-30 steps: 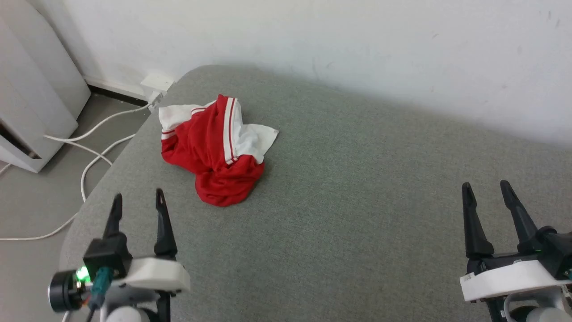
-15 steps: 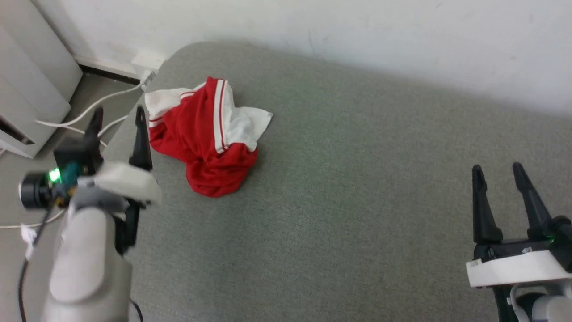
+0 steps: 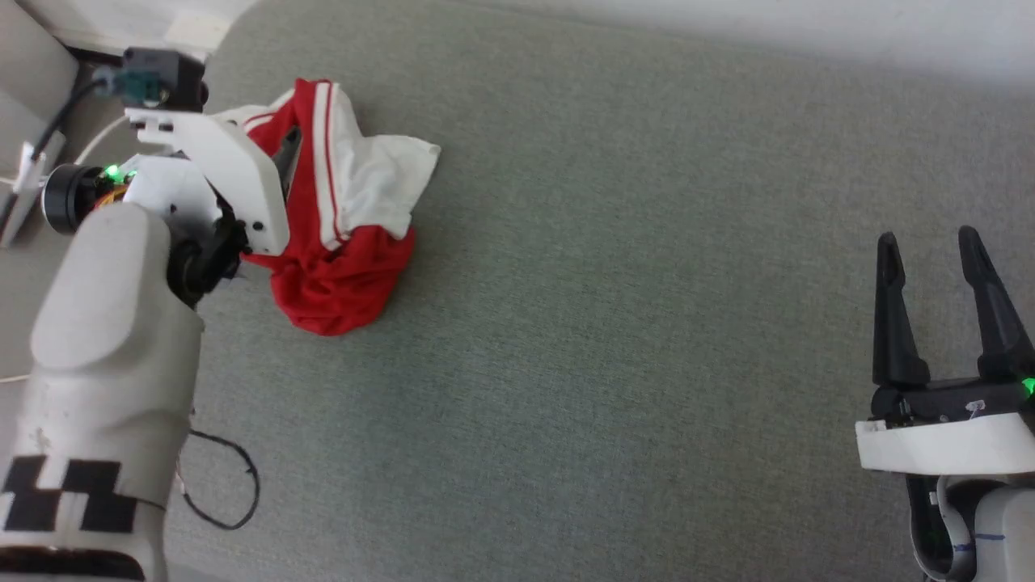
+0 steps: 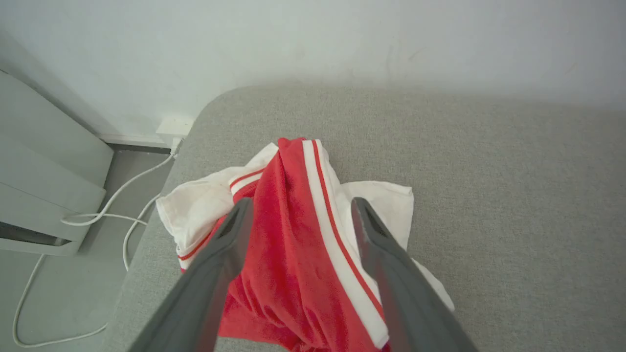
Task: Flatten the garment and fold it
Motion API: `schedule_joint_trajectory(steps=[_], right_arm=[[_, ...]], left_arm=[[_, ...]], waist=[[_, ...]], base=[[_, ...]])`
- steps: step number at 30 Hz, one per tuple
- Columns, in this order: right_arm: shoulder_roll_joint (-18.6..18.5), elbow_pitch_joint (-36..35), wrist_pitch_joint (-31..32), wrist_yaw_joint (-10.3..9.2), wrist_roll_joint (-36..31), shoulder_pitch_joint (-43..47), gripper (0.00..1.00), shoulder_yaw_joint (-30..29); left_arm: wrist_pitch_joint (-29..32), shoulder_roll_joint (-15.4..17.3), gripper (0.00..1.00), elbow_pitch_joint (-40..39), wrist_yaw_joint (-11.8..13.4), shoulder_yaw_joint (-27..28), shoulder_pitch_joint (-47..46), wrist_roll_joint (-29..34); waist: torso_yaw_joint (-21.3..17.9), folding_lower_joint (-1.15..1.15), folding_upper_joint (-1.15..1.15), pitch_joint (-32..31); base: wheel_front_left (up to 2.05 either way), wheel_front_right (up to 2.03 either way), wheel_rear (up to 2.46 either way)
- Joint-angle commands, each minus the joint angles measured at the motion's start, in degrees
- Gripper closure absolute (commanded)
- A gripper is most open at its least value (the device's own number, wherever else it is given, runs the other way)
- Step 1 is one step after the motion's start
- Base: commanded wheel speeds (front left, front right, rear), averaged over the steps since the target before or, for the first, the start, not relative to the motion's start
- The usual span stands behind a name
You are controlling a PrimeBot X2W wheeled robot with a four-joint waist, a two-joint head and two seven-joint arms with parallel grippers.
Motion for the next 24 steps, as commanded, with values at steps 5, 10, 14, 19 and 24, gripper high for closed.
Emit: schedule_joint_trajectory(steps=[5,10,14,19,24], right_arm=[[0.11,-1.60,-1.05,-0.05,-0.96,-3.03,0.00,0.24],[0.12,-2.74,-1.64,-0.05,-1.71,-5.14,0.00,0.47],[0.13,-3.24,-1.82,-0.05,-2.23,-5.98,0.00,0.20],[0.13,-3.54,-1.82,-0.05,-2.71,-6.59,0.00,0.08],[0.13,-3.34,-1.82,-0.05,-3.13,-7.09,0.00,0.24]], left_arm=[[15.16,6.88,0.00,2.22,-0.54,-8.05,-5.64,-11.36],[25.57,11.62,0.00,4.54,-0.86,-11.96,-9.08,-17.47],[28.42,12.72,0.00,4.92,-0.96,-13.43,-9.71,-20.56],[30.31,12.86,0.00,6.03,-0.96,-15.63,-8.75,-21.59],[30.86,12.82,1.00,7.06,-0.96,-17.72,-7.95,-21.98]], waist=[[-3.11,-0.01,0.00,5.94],[-4.72,-0.01,0.00,9.98],[-5.66,-0.01,0.00,12.35],[-6.17,-0.01,0.00,13.79],[-6.14,-0.01,0.00,13.83]], base=[[0.00,0.00,0.00],[0.00,0.00,0.00],[0.00,0.00,0.00],[0.00,0.00,0.00],[0.00,0.00,0.00]])
